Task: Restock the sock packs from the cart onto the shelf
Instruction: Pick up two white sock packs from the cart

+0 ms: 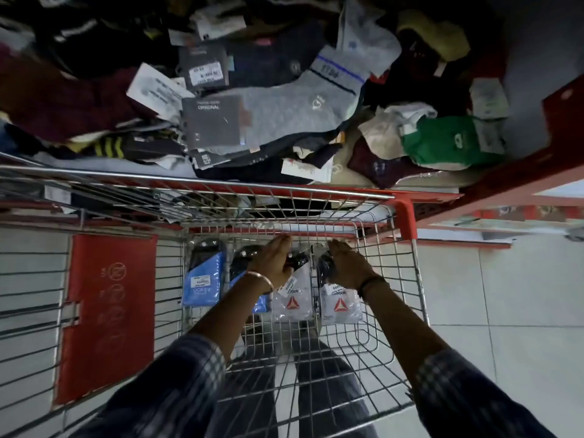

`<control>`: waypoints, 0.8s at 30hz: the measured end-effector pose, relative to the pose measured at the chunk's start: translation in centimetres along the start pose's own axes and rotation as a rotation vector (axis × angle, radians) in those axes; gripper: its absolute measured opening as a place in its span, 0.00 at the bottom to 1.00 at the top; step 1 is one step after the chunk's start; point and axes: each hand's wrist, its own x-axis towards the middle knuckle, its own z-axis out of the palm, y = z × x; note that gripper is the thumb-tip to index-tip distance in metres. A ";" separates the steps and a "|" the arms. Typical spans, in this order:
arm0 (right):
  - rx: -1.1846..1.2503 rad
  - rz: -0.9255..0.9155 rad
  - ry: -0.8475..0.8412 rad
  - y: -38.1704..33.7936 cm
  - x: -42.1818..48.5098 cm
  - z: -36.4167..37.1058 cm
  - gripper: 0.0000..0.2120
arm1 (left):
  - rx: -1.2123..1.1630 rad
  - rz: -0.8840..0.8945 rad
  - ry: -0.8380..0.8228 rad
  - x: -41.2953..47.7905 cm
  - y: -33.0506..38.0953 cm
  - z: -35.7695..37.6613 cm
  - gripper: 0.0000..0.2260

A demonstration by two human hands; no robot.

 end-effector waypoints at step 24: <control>-0.197 -0.032 0.075 0.0 -0.5 1.0 0.15 | 0.004 -0.090 -0.200 3.0 -0.9 1.7 0.21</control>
